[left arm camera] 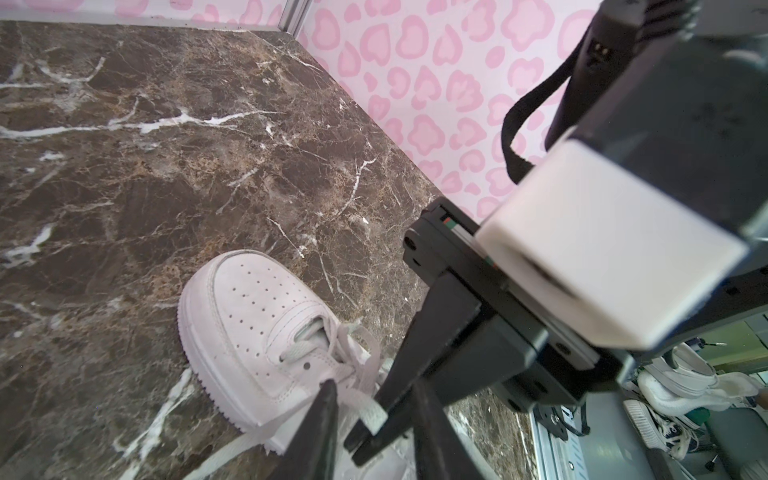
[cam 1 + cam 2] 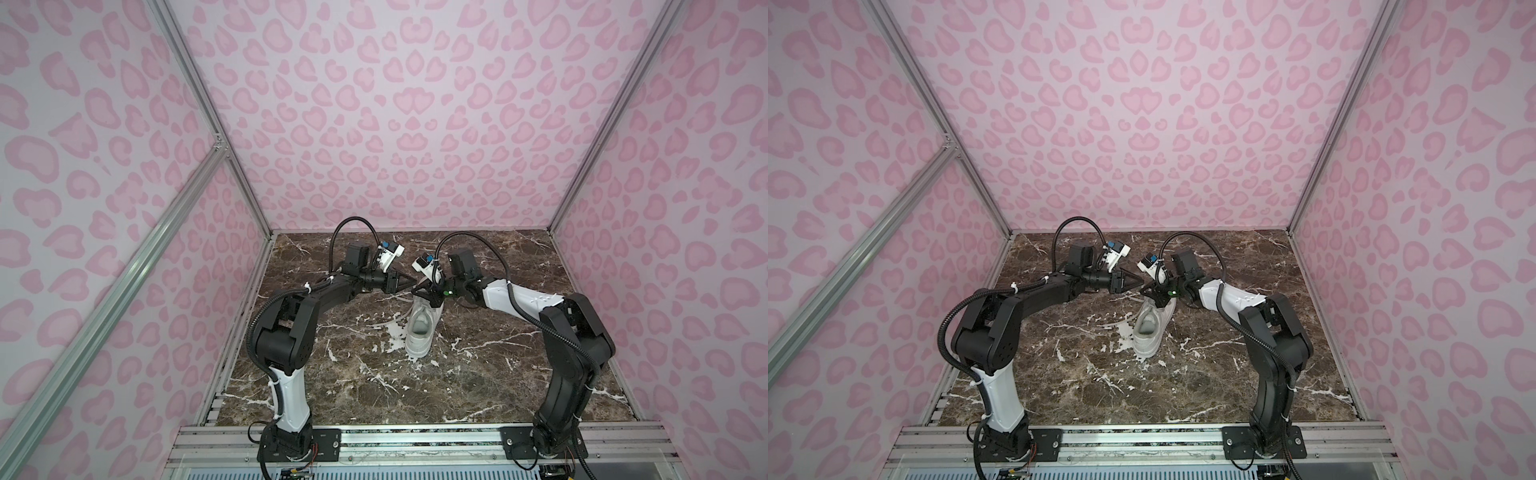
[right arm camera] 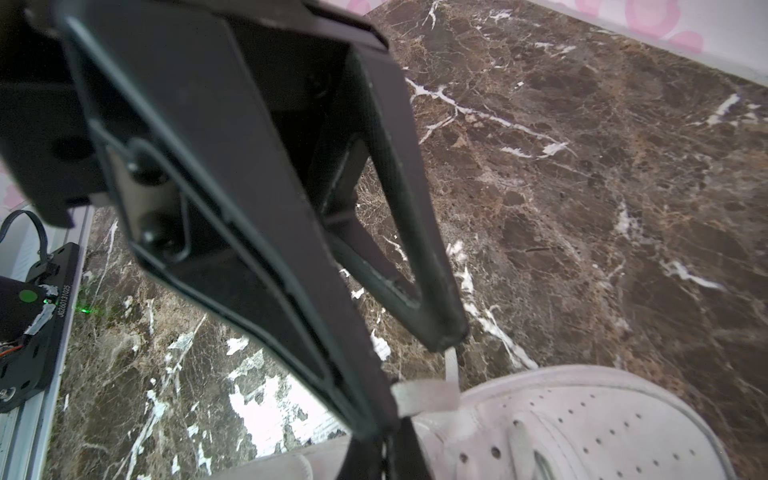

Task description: Tie the shoes

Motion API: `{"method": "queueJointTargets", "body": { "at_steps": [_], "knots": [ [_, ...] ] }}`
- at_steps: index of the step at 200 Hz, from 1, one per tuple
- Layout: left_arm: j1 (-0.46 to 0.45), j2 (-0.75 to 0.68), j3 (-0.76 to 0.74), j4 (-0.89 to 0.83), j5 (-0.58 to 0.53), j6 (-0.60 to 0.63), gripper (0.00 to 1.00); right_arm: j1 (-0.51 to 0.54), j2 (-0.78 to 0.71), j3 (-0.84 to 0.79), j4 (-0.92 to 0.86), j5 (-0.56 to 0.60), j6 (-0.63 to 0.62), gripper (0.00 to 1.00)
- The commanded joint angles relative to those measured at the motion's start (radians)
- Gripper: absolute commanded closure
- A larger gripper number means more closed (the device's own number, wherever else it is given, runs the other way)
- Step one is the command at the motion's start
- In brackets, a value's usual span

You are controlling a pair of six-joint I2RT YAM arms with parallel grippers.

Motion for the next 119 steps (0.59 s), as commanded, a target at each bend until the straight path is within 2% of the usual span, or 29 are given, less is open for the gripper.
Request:
{"method": "queueJointTargets", "body": {
  "at_steps": [1,103,119],
  "knots": [
    [0.003,-0.007,0.017,-0.042,0.012,-0.008,0.65,0.006,-0.010,-0.014,0.047,0.033,-0.014,0.98],
    [-0.009,0.022,0.020,-0.021,0.026,-0.061,0.65,0.028,-0.028,-0.032,0.087,0.084,-0.045,0.99],
    [-0.011,0.022,0.020,-0.020,0.027,-0.062,0.70,0.029,-0.023,-0.029,0.086,0.083,-0.041,0.99]
  ]
}}
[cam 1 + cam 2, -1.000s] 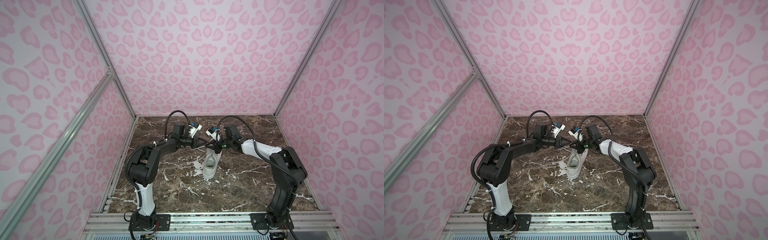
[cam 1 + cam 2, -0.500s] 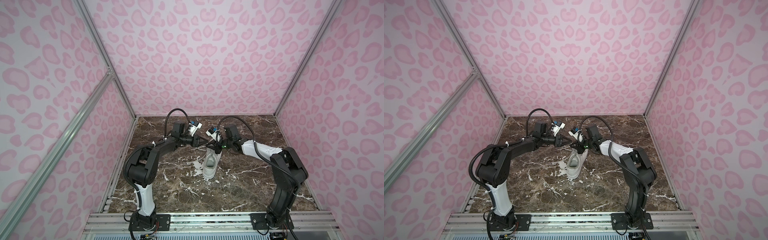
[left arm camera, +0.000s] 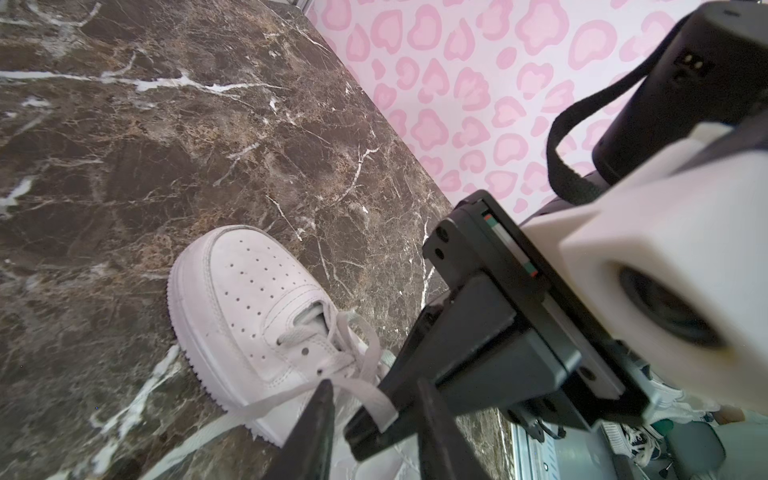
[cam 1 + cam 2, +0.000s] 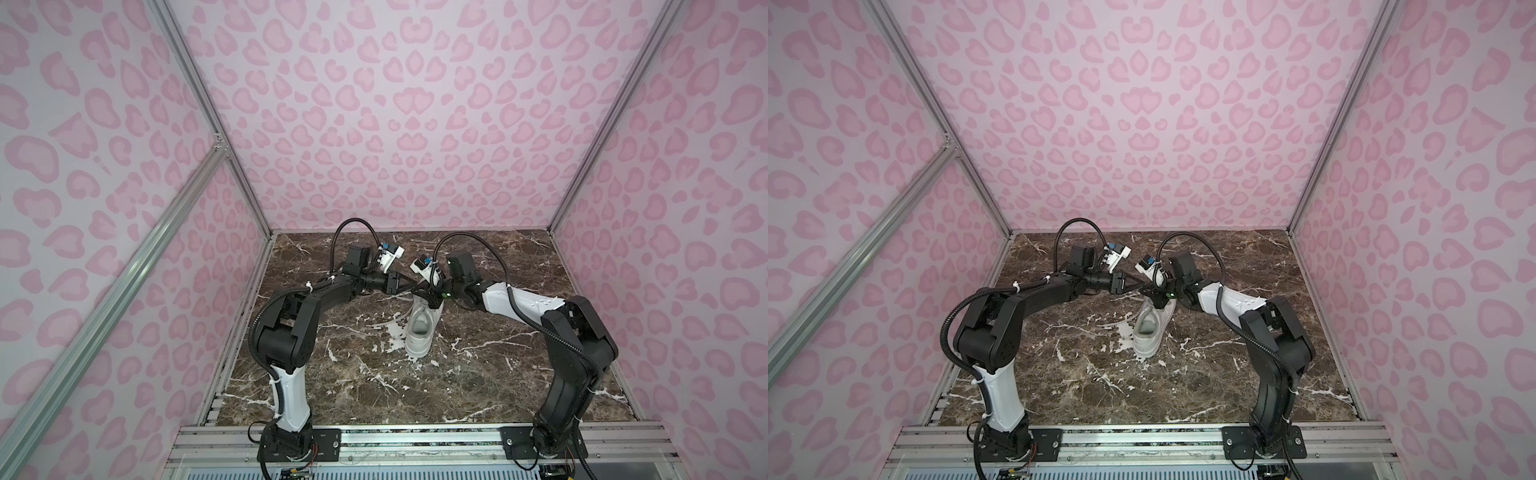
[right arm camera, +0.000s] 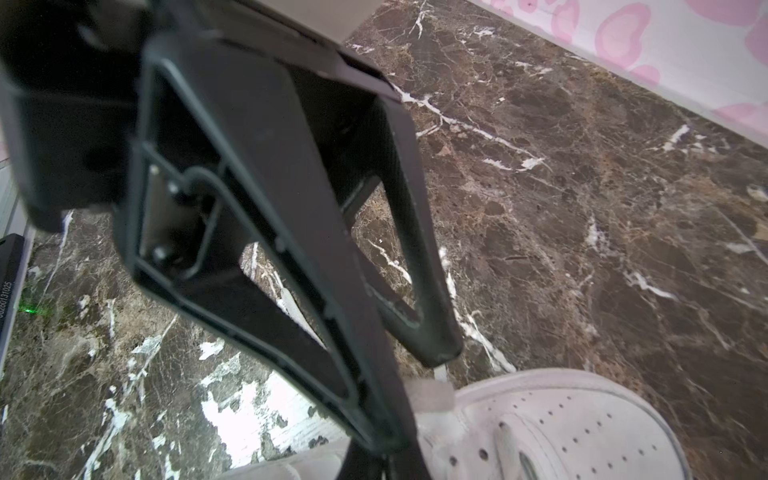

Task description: Tie the shoes

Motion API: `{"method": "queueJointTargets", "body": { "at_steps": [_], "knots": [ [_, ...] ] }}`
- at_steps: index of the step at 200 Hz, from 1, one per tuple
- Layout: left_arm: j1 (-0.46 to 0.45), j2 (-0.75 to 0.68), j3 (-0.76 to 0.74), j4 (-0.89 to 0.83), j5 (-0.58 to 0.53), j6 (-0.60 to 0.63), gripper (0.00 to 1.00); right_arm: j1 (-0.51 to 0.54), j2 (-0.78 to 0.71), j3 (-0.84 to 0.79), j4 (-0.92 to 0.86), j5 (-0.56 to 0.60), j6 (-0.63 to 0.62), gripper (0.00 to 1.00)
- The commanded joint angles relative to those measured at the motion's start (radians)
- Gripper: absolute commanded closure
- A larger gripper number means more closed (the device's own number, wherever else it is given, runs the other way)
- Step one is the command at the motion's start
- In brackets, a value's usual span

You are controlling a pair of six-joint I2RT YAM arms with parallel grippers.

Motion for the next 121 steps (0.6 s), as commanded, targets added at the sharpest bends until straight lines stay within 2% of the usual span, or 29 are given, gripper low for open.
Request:
{"method": "queueJointTargets", "body": {
  "at_steps": [1,20,121],
  "knots": [
    [-0.005,0.005,0.013,0.002,0.024,0.002,0.70,0.005,0.001,0.001,0.042,0.003,-0.008,0.99],
    [-0.007,0.007,0.014,0.001,0.025,0.001,0.76,0.006,0.002,-0.002,0.046,0.002,-0.013,0.99],
    [-0.006,0.021,0.024,0.032,0.030,-0.054,0.96,0.011,-0.028,-0.072,0.143,0.039,-0.036,0.99]
  ]
}}
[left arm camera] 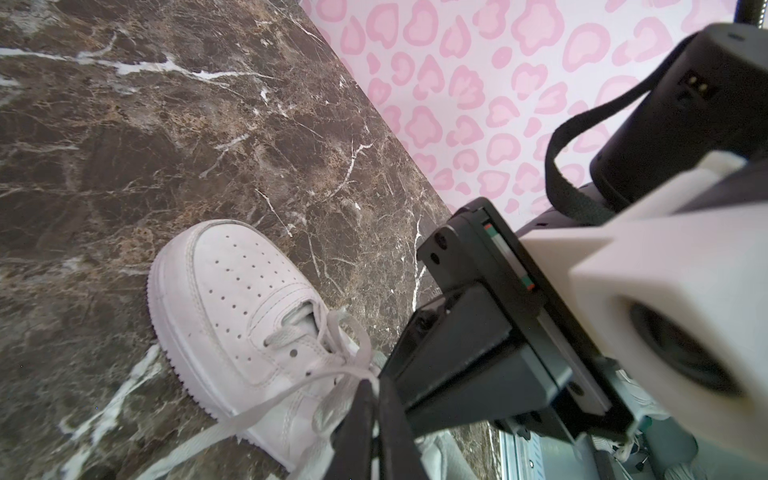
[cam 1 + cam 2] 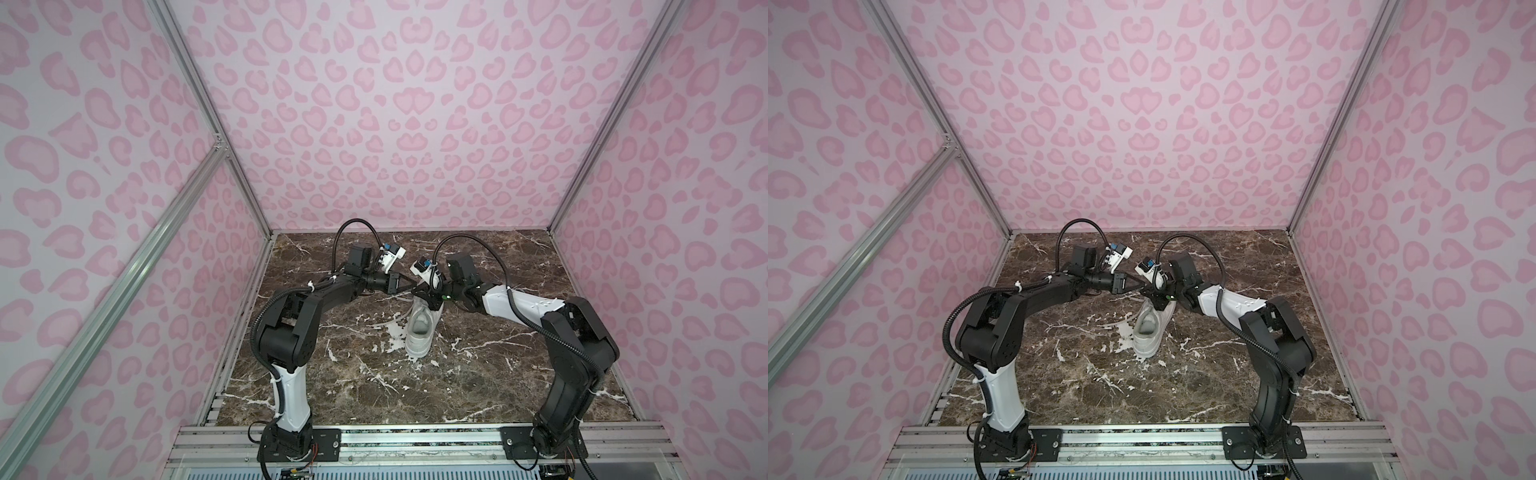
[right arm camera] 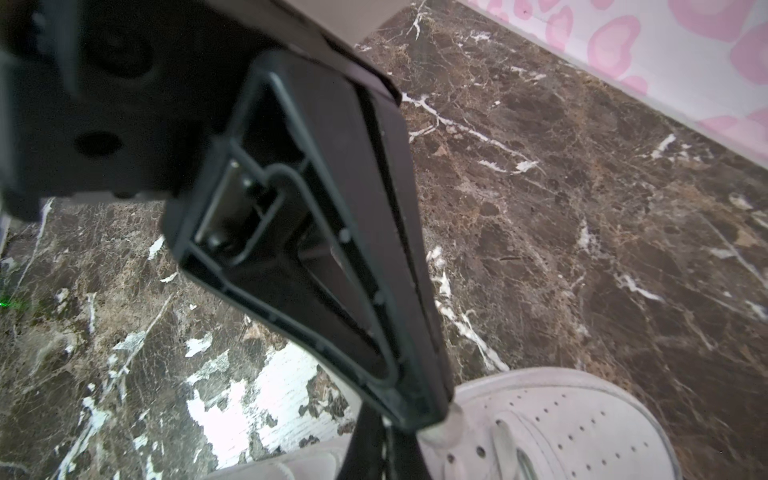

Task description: Tie the shoes

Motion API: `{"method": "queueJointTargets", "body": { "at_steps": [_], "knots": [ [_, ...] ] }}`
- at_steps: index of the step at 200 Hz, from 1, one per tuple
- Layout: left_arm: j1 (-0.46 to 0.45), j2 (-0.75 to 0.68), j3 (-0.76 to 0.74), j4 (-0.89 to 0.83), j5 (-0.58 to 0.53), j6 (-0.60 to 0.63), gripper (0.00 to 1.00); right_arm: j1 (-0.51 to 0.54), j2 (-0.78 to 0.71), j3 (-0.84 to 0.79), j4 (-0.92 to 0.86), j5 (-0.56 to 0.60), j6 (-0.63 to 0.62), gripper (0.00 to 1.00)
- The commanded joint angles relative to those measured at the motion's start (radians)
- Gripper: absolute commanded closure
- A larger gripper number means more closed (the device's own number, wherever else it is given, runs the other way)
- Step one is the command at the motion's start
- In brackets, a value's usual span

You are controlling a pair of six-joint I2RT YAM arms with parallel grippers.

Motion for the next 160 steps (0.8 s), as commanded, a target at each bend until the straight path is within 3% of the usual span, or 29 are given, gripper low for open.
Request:
{"method": "queueJointTargets", "body": {
  "at_steps": [1,43,56,88,160],
  "knots": [
    [0.000,0.009,0.014,0.033,0.013,-0.019,0.96,0.003,-0.011,-0.027,0.091,0.012,-0.016,0.99],
    [0.002,0.009,0.017,0.051,0.017,-0.043,0.96,0.003,-0.020,-0.052,0.122,0.027,-0.031,1.00],
    [0.002,0.009,0.022,0.040,0.021,-0.045,0.80,0.002,-0.020,-0.061,0.132,0.028,-0.035,1.00],
    [0.003,-0.004,0.014,0.038,0.024,-0.046,0.66,0.003,-0.019,-0.072,0.149,0.035,-0.053,1.00],
    [0.002,0.005,0.020,0.017,0.036,-0.041,0.67,0.011,-0.022,-0.082,0.192,0.053,-0.073,1.00]
  ]
}}
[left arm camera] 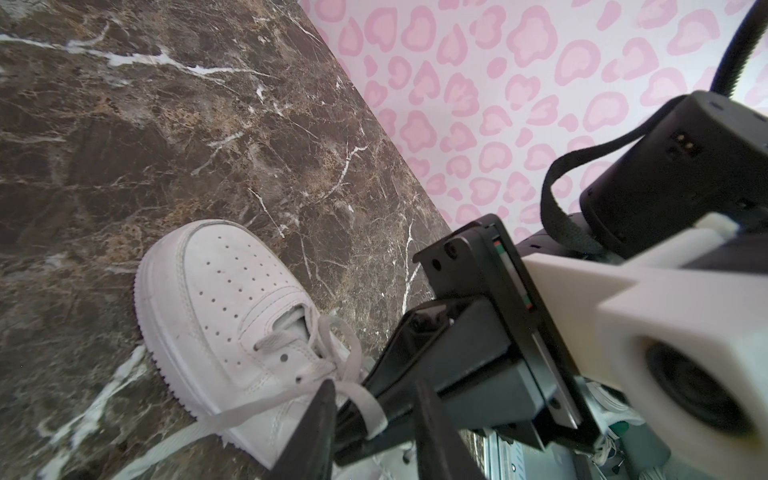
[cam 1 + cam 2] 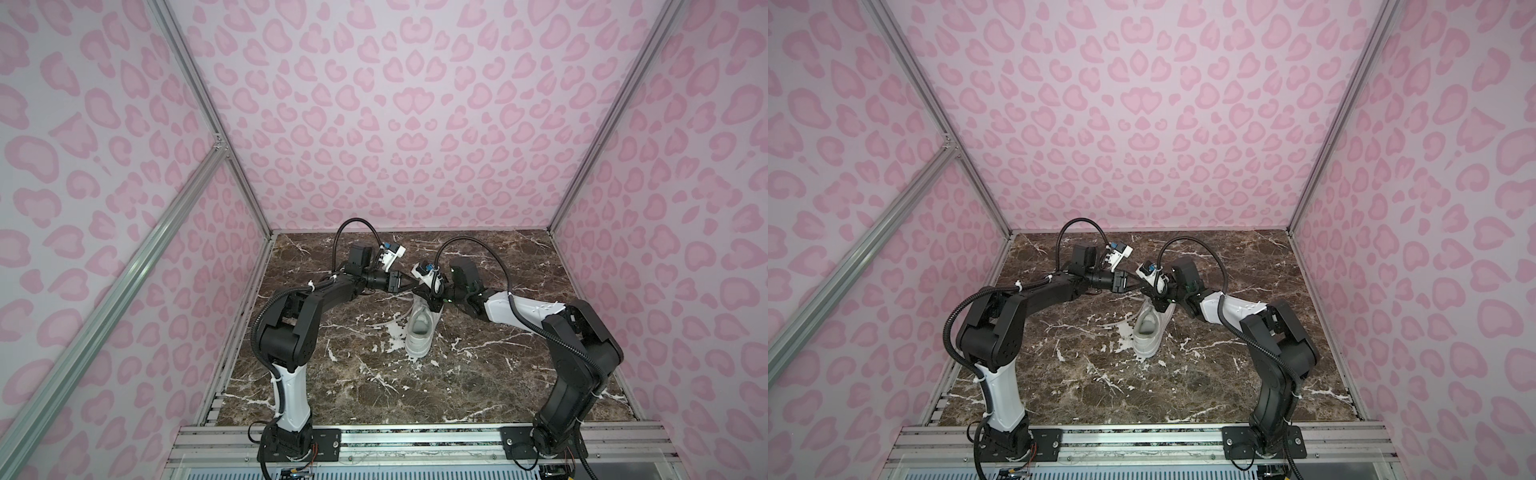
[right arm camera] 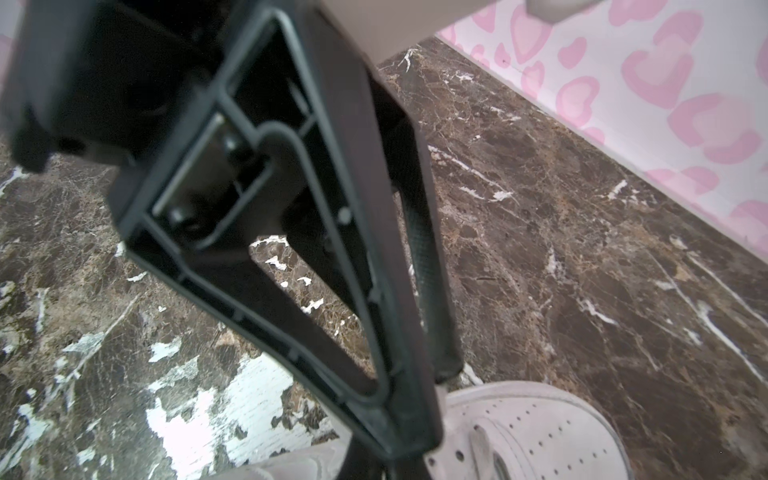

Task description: Tie the shoes

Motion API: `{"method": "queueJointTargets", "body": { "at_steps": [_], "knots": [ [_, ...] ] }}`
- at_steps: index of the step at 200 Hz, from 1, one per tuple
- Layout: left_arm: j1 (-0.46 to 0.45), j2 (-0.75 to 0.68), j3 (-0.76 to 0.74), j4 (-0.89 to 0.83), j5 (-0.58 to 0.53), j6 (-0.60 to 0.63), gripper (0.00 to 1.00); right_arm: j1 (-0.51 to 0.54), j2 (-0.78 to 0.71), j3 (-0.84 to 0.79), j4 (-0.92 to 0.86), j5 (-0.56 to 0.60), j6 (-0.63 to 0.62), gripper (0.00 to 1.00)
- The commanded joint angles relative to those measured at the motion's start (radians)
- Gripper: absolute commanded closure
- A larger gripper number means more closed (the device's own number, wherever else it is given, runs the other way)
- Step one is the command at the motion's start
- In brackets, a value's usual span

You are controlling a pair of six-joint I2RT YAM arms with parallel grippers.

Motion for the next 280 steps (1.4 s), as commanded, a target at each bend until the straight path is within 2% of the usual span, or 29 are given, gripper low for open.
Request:
{"method": "queueJointTargets", "body": {
  "at_steps": [1,27,129,149,189,223,280],
  "knots": [
    [0.002,0.000,0.011,0.008,0.020,0.006,0.67,0.006,-0.004,-0.005,0.040,0.019,-0.016,1.00],
    [0.000,0.002,0.005,0.008,0.021,0.003,0.69,0.009,-0.001,0.001,0.038,0.033,-0.021,1.00],
    [-0.002,0.000,0.005,-0.050,0.009,0.024,0.89,0.011,0.012,0.011,0.059,0.037,-0.003,1.00],
    [-0.001,0.000,0.009,-0.054,0.005,0.023,0.97,0.011,0.008,0.006,0.055,0.041,-0.004,0.94],
    [0.002,-0.010,0.008,-0.036,-0.023,0.007,0.97,0.010,-0.010,-0.010,0.049,0.048,0.002,0.74],
    [0.006,-0.015,0.011,-0.018,-0.035,-0.012,0.97,-0.003,-0.047,-0.048,0.061,0.053,0.032,0.70],
    [0.011,-0.036,0.014,-0.034,-0.061,-0.018,0.97,-0.059,-0.162,-0.176,0.071,0.064,0.100,0.68]
  ]
}}
